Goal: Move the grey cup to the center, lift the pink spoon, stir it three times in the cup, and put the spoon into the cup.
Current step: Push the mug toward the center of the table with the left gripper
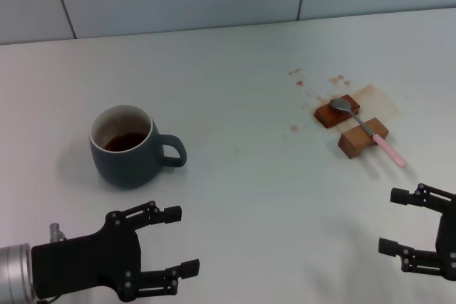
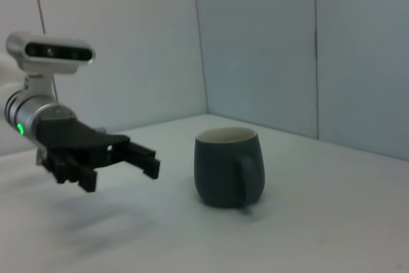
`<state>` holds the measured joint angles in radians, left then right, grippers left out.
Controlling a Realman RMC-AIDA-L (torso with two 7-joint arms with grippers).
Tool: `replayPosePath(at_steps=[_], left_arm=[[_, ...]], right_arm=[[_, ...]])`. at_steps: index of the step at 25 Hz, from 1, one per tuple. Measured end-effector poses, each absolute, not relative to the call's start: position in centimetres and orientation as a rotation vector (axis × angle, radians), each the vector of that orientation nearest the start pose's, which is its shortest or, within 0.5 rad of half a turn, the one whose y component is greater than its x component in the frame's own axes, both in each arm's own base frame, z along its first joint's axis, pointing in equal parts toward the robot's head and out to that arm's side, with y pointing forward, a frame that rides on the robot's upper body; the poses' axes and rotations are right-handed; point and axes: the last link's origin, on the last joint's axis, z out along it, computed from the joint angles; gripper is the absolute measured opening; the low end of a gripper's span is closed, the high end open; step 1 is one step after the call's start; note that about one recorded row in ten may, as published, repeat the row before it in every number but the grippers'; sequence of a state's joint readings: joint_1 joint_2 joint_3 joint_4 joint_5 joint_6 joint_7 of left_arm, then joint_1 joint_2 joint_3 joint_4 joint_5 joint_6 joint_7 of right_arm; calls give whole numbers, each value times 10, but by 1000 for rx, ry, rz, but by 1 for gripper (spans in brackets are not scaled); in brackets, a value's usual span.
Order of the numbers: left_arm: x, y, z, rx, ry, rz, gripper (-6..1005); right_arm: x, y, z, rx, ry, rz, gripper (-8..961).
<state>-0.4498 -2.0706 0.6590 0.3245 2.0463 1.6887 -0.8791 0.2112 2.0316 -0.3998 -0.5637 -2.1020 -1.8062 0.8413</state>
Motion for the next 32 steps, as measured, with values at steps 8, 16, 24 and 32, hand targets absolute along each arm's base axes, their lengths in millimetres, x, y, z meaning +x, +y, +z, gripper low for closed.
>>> replayPosePath(at_steps=[8,16,24,32], left_arm=[[-287,253,-52,-2842,-374,-865,859],[-287,254,-52,-2833,-376,-869,860],[-286,255,-52,-2825,-382,-882,859],[-286,255,-52,-2825,-380,-883,840]], right_arm=[[355,206,29,-2582,389,703,815],[353,207,25,-2585,392,711,815],[351,206,23,-2589,398,729,815],[347,209,19,-2591,392,744,815]])
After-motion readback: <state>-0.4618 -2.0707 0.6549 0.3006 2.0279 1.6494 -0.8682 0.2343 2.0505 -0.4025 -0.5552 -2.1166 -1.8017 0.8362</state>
